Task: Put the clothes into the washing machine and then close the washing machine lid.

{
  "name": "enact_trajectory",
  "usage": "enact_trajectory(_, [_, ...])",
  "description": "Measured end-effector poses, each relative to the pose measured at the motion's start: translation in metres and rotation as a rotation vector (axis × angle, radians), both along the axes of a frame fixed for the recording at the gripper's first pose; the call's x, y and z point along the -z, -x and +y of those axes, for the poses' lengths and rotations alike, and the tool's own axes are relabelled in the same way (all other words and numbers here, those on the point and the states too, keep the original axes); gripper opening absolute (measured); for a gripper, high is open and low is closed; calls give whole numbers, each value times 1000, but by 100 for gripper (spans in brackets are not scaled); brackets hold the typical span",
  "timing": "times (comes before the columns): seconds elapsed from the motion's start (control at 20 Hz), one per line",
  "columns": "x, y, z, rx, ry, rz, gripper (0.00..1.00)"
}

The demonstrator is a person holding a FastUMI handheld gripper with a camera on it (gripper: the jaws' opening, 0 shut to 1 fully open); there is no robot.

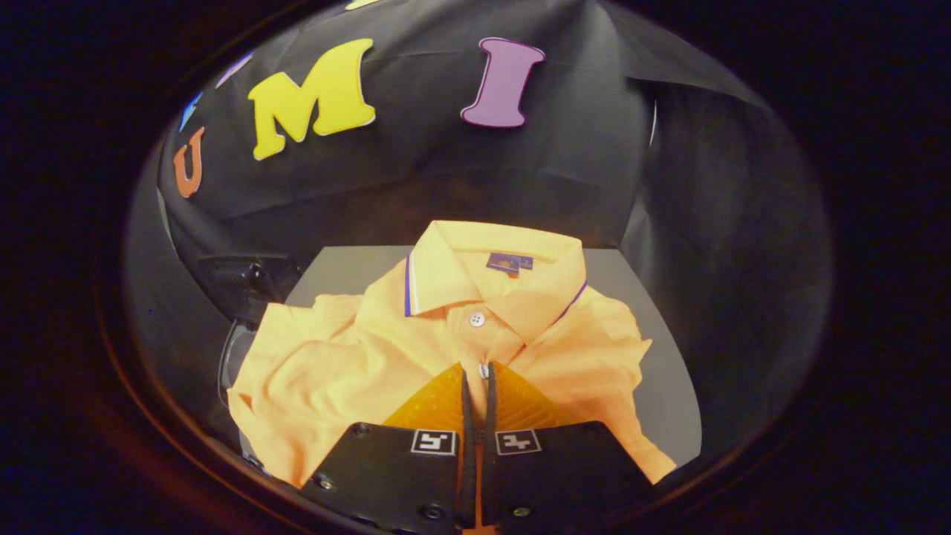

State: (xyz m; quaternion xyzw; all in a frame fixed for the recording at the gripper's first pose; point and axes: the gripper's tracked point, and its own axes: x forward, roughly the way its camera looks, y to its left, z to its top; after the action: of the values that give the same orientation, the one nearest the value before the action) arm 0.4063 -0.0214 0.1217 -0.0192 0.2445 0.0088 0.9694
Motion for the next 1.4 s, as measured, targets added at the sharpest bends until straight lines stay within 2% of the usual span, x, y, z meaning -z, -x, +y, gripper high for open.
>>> enact_trajectory(0.35, [-28,19,11,-46,-10,-66,6])
enact_trajectory(0.8, [-101,66,57,-121,-77,-202,6])
enact_trajectory(1.05, [-147,98,102,-172,-74,-290,6])
enact_trajectory(1.4, [-202,153,196,-274,-104,-387,6])
